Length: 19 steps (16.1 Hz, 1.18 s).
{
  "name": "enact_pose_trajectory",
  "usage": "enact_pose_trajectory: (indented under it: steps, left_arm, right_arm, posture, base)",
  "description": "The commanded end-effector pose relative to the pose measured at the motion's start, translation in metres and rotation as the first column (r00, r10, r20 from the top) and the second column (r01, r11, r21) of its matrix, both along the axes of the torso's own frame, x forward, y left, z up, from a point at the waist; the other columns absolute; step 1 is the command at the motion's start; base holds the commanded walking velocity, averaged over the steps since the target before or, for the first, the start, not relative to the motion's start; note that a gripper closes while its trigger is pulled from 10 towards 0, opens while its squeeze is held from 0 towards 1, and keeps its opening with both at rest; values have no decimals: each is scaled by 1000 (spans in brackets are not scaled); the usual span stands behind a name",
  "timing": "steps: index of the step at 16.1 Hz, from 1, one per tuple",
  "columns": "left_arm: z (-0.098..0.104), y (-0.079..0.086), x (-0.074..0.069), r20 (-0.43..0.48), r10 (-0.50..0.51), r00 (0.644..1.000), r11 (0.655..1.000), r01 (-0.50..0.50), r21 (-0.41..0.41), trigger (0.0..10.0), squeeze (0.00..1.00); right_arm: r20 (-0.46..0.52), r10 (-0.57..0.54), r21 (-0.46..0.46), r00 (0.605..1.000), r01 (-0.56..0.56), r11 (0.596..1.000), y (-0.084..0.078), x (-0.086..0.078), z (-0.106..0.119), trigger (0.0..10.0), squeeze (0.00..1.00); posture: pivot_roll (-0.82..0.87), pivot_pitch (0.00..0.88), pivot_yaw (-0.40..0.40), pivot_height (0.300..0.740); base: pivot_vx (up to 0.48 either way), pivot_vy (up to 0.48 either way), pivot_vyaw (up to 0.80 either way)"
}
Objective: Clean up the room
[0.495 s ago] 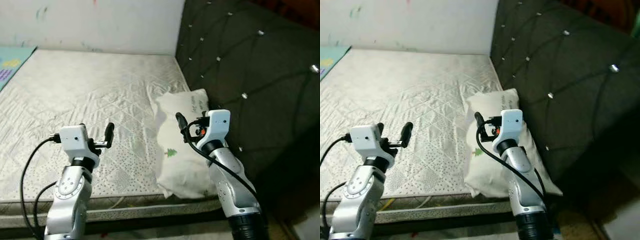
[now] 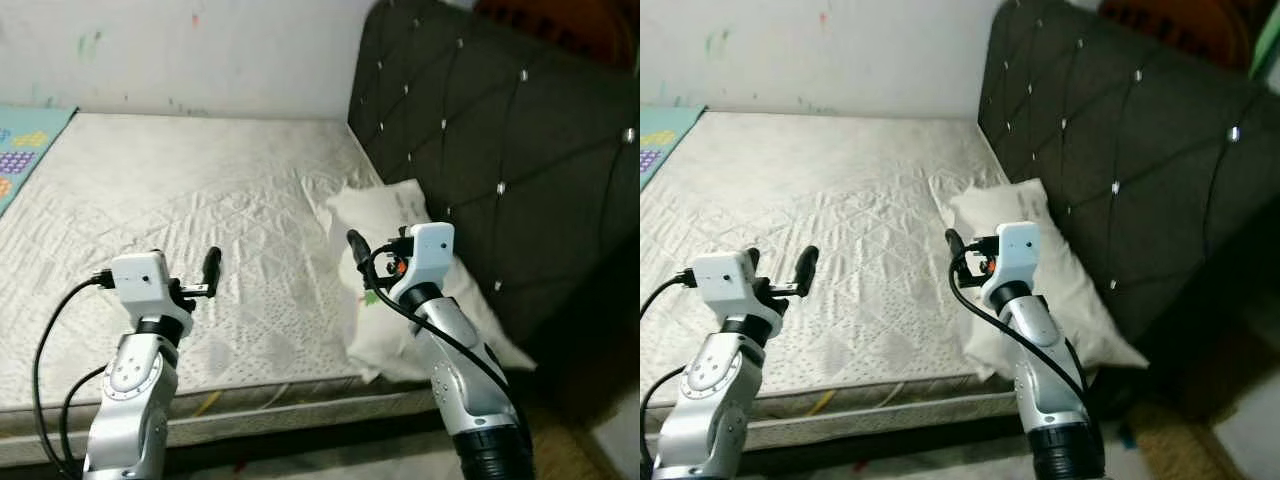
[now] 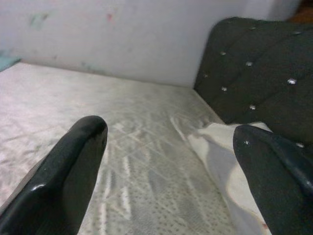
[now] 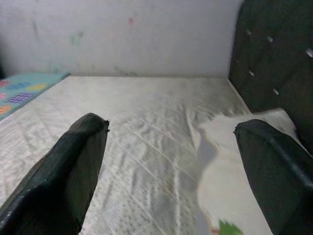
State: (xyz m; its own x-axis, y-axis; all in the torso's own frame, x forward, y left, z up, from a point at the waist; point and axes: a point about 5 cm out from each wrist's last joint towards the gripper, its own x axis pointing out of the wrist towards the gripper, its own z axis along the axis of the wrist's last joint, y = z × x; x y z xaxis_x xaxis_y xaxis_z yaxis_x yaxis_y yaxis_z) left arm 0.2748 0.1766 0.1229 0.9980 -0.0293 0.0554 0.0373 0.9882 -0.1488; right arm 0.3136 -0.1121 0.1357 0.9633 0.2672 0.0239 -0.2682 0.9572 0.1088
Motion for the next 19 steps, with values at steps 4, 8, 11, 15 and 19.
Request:
enact_pose_trajectory:
  steps: [4,8,11,15,19]
  left_arm:
    - [3,-9,-3,29,-94,995,995,95,-41,10000,0]
    - [4,-12,-4,36,-116,993,992,118,-45,10000,0]
    - [4,-11,-4,38,-119,992,992,121,-44,10000,0]
    - [5,-12,-4,38,-121,992,992,122,-45,10000,0]
    - [2,-10,-2,16,-88,996,995,89,-44,10000,0]
  right_arm:
    - [7,-15,-2,1000,15,1000,-5,1,2,10000,0]
    - [5,-12,-10,1000,12,1000,-5,1,2,10000,0]
    - [5,-10,-12,1000,10,1000,-5,1,2,10000,0]
    - [7,-11,-16,1000,11,1000,-6,2,2,10000,0]
    - [4,-14,-19,1000,14,1000,-7,1,0,10000,0]
  posture:
    - [-82,0,-60,740]
    - [-83,0,-62,740]
    - [-83,0,-62,740]
    - [-89,0,-62,740]
    - [-89,0,-62,740]
  base:
    - [65,0,0]
    - [409,0,0]
    - [453,0,0]
    - [458,0,0]
    - [179,0,0]
